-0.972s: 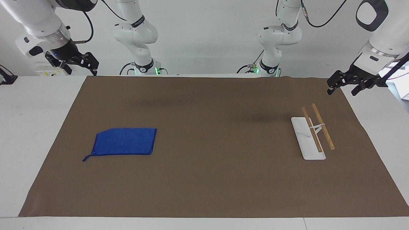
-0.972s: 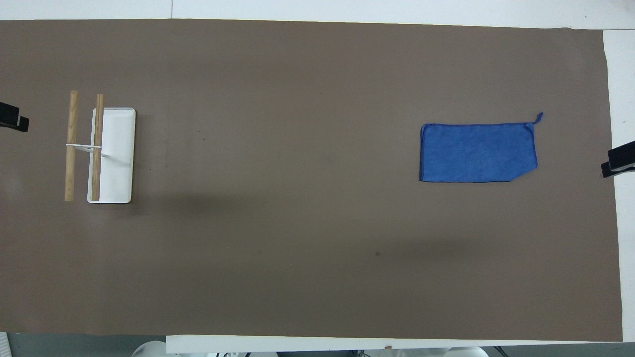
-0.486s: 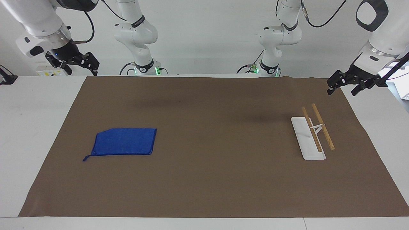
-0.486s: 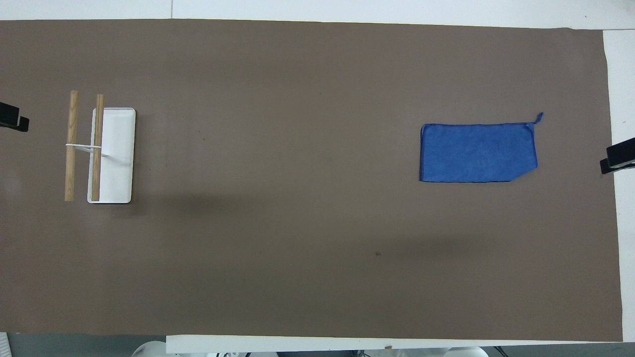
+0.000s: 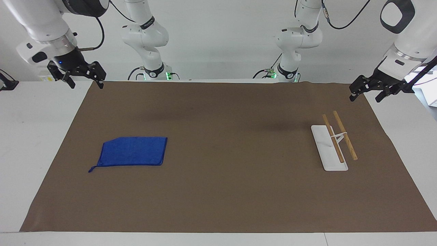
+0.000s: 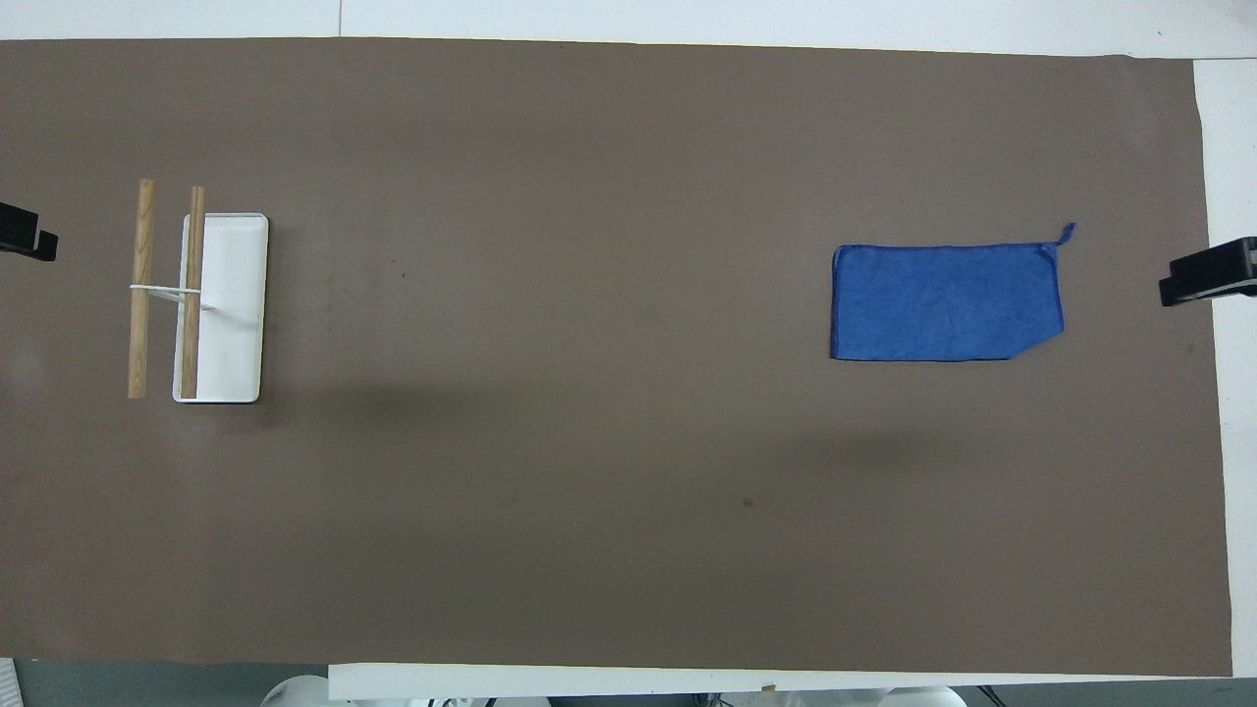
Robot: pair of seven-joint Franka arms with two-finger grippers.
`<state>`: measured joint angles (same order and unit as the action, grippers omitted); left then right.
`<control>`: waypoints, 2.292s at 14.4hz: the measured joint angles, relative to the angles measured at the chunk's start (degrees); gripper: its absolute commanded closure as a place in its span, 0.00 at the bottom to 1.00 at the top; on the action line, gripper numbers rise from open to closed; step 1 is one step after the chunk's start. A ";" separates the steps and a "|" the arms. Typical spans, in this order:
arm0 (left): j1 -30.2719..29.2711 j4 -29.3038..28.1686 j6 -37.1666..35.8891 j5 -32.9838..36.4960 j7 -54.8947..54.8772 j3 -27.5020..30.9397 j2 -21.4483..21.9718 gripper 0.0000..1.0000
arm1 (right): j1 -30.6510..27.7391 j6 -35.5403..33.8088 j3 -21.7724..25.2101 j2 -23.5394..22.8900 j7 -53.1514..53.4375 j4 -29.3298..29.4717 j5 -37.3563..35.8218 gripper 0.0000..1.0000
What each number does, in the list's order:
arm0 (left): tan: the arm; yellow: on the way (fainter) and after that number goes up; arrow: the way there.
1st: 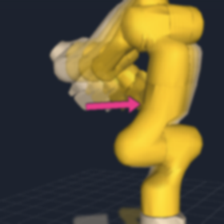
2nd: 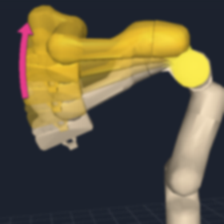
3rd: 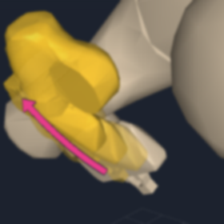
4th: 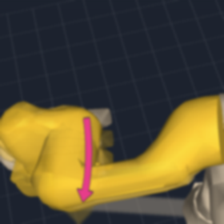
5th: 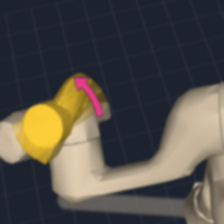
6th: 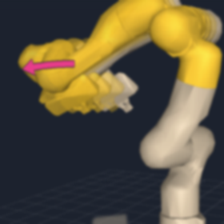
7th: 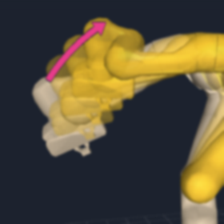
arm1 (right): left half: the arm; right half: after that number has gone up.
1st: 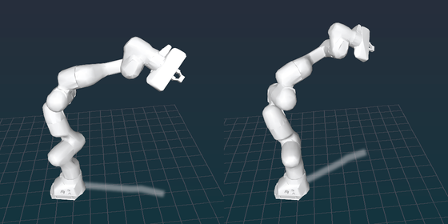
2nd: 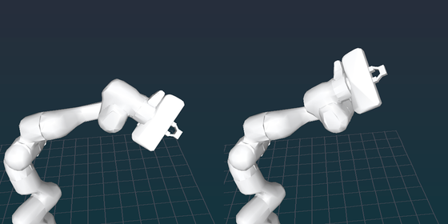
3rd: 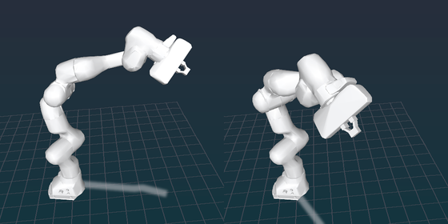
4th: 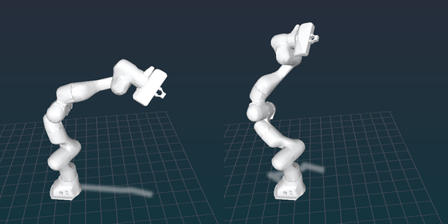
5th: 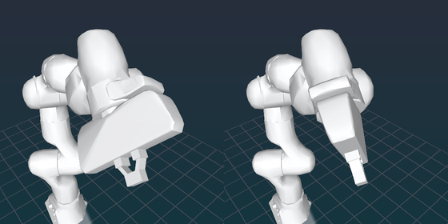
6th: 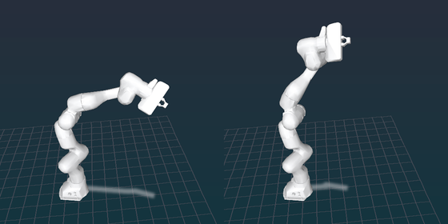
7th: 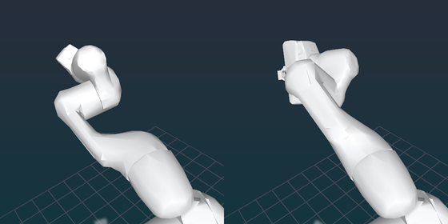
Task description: Right arm passes towel to left arm to hang
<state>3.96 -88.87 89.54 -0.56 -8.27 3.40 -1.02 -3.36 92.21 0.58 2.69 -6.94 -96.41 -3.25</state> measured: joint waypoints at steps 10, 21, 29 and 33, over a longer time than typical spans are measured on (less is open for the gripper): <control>0.00 0.00 -0.01 0.00 0.00 0.00 0.00 0.00 | 1.31 34.92 -0.03 -11.01 0.04 -23.86 5.75 0.10; 0.00 0.00 -0.02 0.00 0.00 0.00 0.00 0.00 | 1.36 45.23 -0.04 -13.91 -2.44 -30.33 5.76 0.32; 0.00 0.00 -0.02 0.00 0.00 0.00 0.00 0.00 | 2.86 46.37 -0.17 -14.44 -3.03 -30.09 5.76 0.89; 0.00 0.00 -0.02 0.00 0.00 0.00 0.00 0.00 | 3.81 41.36 -0.23 -14.58 -3.03 -27.62 5.70 1.00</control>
<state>3.96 -88.87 89.52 -0.56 -8.27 3.40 -1.02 0.45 133.58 0.35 -11.90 -9.97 -124.02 2.45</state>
